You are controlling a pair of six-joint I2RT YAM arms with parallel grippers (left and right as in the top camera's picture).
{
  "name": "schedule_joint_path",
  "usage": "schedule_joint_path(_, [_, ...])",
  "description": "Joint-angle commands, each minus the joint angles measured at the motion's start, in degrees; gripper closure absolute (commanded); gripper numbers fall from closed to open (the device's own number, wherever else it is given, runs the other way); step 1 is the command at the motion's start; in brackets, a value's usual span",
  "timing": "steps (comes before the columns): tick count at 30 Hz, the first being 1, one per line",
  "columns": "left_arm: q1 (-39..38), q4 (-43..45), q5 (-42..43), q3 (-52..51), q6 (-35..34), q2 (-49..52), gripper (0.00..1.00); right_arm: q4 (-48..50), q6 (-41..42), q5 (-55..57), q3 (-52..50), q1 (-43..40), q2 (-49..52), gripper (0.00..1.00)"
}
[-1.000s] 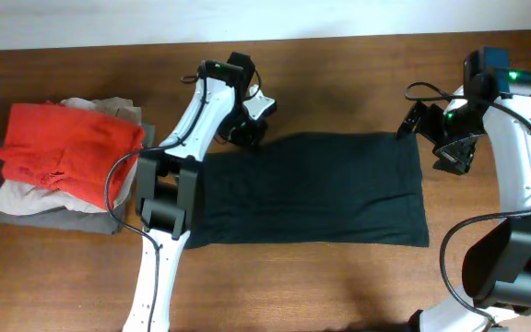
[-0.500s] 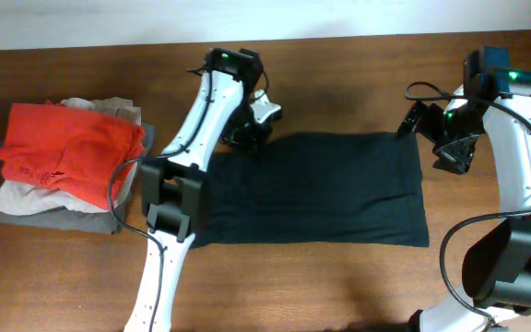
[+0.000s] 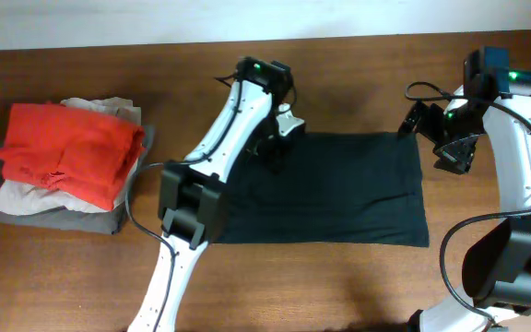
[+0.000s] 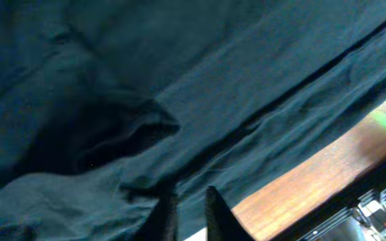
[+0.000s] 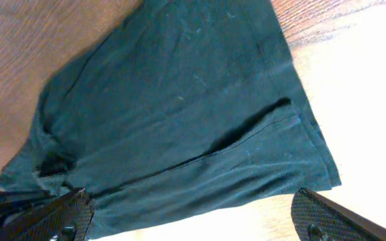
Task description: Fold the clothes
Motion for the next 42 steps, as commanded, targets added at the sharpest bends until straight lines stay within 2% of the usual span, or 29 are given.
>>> schedule_joint_path(1, [-1.75,-0.31,1.05,1.09,-3.54,0.42,0.92,-0.26,0.04,2.38,0.81,0.26,-1.16,0.01])
schedule_joint_path(3, [-2.60,-0.31,0.52,1.09,-3.89,-0.13,0.92,-0.35,0.04,2.43,0.81,0.26,-1.16,0.01])
schedule_joint_path(6, [-4.11,-0.31,-6.10,1.09,-7.02,-2.08,0.92,-0.37,0.04,2.78,0.81,0.26,-1.16,0.01])
schedule_joint_path(13, [-6.29,-0.28,-36.70,1.09,-15.80,-13.05,0.90,-0.42,0.07,2.97,0.81,0.26,-1.16,0.01])
schedule_joint_path(16, [-5.03,-0.28,-45.66,1.09,-18.36,-19.15,0.75,-0.48,0.07,2.97,0.81,0.26,-1.16,0.01])
schedule_joint_path(18, [-2.38,-0.09,-47.30,1.09,-19.26,-23.17,0.59,-0.57,0.07,2.97,0.81,0.26,-1.16,0.01])
schedule_joint_path(19, [-0.66,0.28,-45.62,1.09,-19.23,-24.61,0.51,-0.66,0.07,2.97,0.81,0.26,-1.16,0.01])
schedule_joint_path(21, [3.85,1.77,-33.22,1.09,-17.20,-26.18,0.49,-0.70,0.04,2.97,0.81,0.26,-1.16,0.01])
schedule_joint_path(23, [8.37,2.82,-13.57,0.44,-6.80,-25.66,0.47,-0.68,0.07,2.95,0.81,0.26,-1.16,0.01])
schedule_joint_path(25, [11.06,3.43,-4.04,-2.03,-1.60,-24.46,0.44,-0.68,0.07,2.95,0.81,0.26,-1.16,0.01])
schedule_joint_path(35, [13.05,13.66,4.52,-22.71,7.21,-16.44,0.41,-0.72,0.07,2.93,0.81,0.26,-1.16,0.01])
schedule_joint_path(42, [13.20,19.85,4.52,-27.50,8.96,-13.16,0.41,-0.90,0.09,2.93,0.81,0.26,-1.16,0.01])
